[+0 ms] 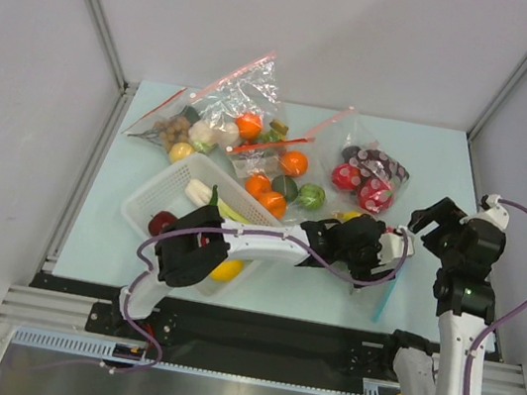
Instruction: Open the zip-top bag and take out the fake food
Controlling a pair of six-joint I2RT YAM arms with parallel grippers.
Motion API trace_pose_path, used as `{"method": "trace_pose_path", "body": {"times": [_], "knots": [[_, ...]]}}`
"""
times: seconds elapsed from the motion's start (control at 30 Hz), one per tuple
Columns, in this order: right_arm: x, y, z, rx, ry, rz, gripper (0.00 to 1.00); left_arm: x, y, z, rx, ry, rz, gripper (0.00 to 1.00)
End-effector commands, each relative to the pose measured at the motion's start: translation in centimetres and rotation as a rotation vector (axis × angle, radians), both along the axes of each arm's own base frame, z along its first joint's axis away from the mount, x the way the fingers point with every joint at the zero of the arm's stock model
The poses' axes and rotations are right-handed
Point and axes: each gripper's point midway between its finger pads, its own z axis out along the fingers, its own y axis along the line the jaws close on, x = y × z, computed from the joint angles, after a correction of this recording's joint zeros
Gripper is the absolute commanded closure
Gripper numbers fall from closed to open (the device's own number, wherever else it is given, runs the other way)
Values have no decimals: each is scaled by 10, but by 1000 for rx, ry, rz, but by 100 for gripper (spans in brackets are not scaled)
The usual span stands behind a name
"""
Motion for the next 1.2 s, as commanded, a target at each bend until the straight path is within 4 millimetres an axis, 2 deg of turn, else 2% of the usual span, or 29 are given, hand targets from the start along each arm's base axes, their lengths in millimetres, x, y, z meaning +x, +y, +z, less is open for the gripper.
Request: {"method": "trace_pose_path", "body": {"times": [0.0, 0.03, 0.1, 0.13, 0.17, 0.27, 0.4, 0.43, 0.47, 0.5, 0.6, 0.67, 0.73, 0.83, 0.87, 0.93, 0.97, 1.07, 1.17], "knots": [[6, 4, 26, 14, -84, 16, 14, 18, 3, -8, 29, -63, 58, 12], [7, 4, 27, 18, -84, 18, 14, 21, 2, -9, 32, -73, 68, 12], [7, 4, 27, 18, -87, 21, 14, 23, 2, -17, 52, -75, 74, 18], [7, 4, 28, 18, -87, 20, 13, 22, 4, -21, 61, -73, 73, 27], [6, 3, 28, 14, -87, 18, 14, 22, 5, -19, 58, -74, 75, 49], [6, 1, 27, 6, -84, 8, 14, 22, 13, -26, 70, -66, 81, 62], [6, -2, 27, 4, -87, -3, 14, 27, 24, -34, 93, -50, 96, 71], [6, -3, 27, 1, -87, -8, 13, 27, 26, -37, 101, -48, 97, 76], [6, -3, 27, 1, -85, -9, 13, 29, 29, -38, 102, -48, 103, 91], [6, -5, 28, -2, -86, -15, 13, 30, 29, -34, 93, -53, 106, 98], [5, -9, 27, -10, -83, -33, 13, 33, 34, -33, 94, -55, 113, 100], [5, -12, 28, -23, -83, -46, 13, 39, 40, -25, 75, -55, 132, 100], [3, -17, 29, -43, -77, -61, 13, 50, 46, 0, 17, -56, 170, 100], [0, -22, 37, -63, -88, -84, 12, 54, 54, 28, -95, 11, 186, 100], [0, -22, 39, -64, -93, -84, 12, 66, 59, 59, -183, 2, 206, 100], [1, -19, 39, -53, -100, -74, 11, 78, 71, 75, -251, 55, 225, 100], [1, -17, 38, -41, -97, -66, 12, 82, 73, 90, -301, 70, 234, 100], [3, -6, 32, -8, -97, -11, 12, 96, 83, 107, -367, 114, 245, 100], [1, 6, 17, 35, -66, 39, 13, 106, 90, 114, -386, 116, 265, 100]]}}
